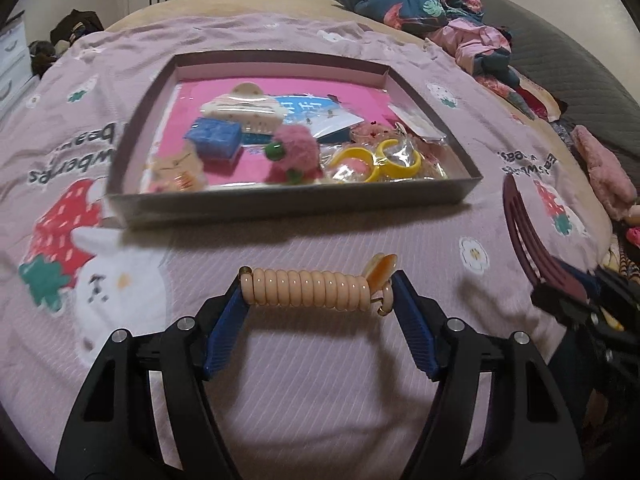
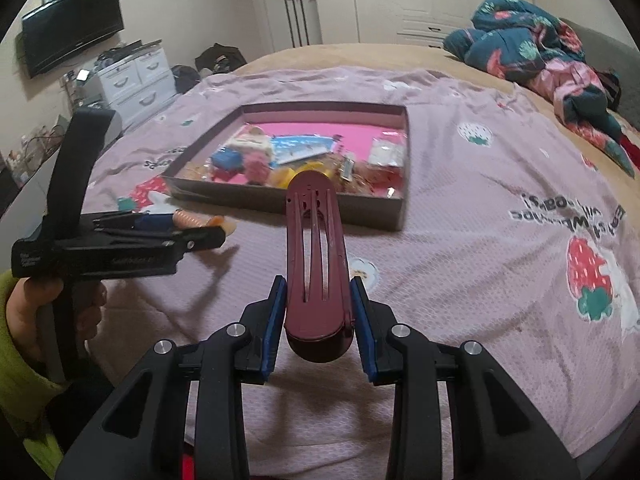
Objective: Organize jewelry
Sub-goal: 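Carry the coiled tie into the tray with the left tool while the right tool places the maroon clip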
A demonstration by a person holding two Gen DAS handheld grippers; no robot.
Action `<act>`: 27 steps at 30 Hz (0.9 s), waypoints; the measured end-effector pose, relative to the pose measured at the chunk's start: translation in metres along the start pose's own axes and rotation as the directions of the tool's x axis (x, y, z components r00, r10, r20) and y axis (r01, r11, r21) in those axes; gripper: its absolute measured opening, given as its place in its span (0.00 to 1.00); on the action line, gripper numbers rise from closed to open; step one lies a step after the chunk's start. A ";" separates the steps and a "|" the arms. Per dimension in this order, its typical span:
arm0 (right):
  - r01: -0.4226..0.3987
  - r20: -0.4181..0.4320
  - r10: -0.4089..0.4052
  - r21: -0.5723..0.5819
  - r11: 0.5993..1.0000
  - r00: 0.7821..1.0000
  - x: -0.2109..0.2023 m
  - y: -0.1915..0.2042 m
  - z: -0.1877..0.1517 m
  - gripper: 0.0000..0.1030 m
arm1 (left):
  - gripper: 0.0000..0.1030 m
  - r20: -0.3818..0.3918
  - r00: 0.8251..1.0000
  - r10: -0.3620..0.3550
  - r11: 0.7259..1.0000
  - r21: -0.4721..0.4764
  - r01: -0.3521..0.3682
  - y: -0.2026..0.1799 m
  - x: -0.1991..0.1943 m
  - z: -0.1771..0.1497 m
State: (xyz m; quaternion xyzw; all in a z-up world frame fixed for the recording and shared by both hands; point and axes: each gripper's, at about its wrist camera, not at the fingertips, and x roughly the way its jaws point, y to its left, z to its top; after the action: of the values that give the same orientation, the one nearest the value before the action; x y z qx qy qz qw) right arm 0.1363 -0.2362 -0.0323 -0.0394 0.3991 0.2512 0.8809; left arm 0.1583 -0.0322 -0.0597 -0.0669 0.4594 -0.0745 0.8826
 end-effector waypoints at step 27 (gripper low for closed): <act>-0.034 0.101 0.042 -0.084 0.996 0.994 -0.012 0.030 0.058 0.30 | 0.61 0.156 0.987 0.034 0.999 -0.025 -0.030 0.029 -0.068 0.036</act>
State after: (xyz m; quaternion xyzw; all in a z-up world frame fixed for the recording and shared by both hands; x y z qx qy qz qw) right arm 0.1549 -0.1992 0.0194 -0.0548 0.3435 0.2858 0.8929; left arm 0.1517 0.0112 0.0099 -0.0751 0.3907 -0.0496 0.9161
